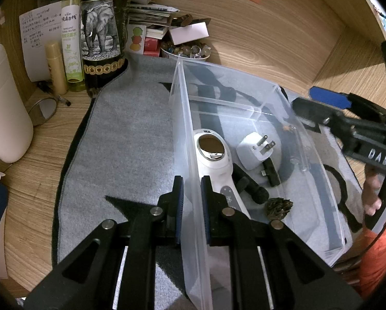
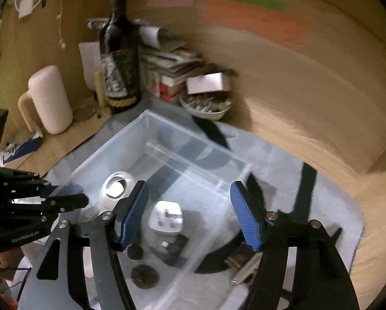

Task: Organize rigid objects
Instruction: 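Grasp the ring of keys on the mat with the right tool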

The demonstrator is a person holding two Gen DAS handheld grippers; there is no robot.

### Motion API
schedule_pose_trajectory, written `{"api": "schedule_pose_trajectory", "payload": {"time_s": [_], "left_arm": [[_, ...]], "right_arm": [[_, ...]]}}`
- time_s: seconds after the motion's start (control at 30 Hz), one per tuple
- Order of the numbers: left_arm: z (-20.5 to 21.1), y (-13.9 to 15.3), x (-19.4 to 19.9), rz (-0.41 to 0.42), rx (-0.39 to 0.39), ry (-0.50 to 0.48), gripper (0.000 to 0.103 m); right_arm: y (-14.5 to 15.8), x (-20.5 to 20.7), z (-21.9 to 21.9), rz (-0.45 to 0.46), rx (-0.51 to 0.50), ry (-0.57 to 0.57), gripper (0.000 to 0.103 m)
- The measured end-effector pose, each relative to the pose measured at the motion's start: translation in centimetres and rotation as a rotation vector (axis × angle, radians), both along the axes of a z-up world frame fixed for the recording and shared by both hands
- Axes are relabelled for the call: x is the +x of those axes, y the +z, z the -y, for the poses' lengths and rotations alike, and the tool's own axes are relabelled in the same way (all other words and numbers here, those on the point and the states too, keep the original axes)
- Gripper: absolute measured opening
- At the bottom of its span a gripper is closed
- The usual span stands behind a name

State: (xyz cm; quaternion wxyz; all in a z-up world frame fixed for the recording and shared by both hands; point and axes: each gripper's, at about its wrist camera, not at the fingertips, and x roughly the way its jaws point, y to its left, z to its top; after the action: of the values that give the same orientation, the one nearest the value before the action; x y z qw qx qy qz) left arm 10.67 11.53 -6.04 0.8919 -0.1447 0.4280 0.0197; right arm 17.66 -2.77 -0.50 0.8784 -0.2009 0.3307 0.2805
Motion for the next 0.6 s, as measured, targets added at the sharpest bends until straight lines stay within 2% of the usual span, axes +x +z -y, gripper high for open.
{"api": "schedule_pose_trajectory", "payload": {"time_s": [0.27,0.6], "left_arm": [[0.0,0.0,0.0,0.000,0.003,-0.001,0.013],[0.0,0.0,0.0,0.000,0.004,-0.001,0.013]], "right_arm": [[1.2,2.1,5.3,0.024,0.024,-0.147,0.063],[-3.2,5.2,10.4,-0.090,-0.003,-0.301,0.063]]}}
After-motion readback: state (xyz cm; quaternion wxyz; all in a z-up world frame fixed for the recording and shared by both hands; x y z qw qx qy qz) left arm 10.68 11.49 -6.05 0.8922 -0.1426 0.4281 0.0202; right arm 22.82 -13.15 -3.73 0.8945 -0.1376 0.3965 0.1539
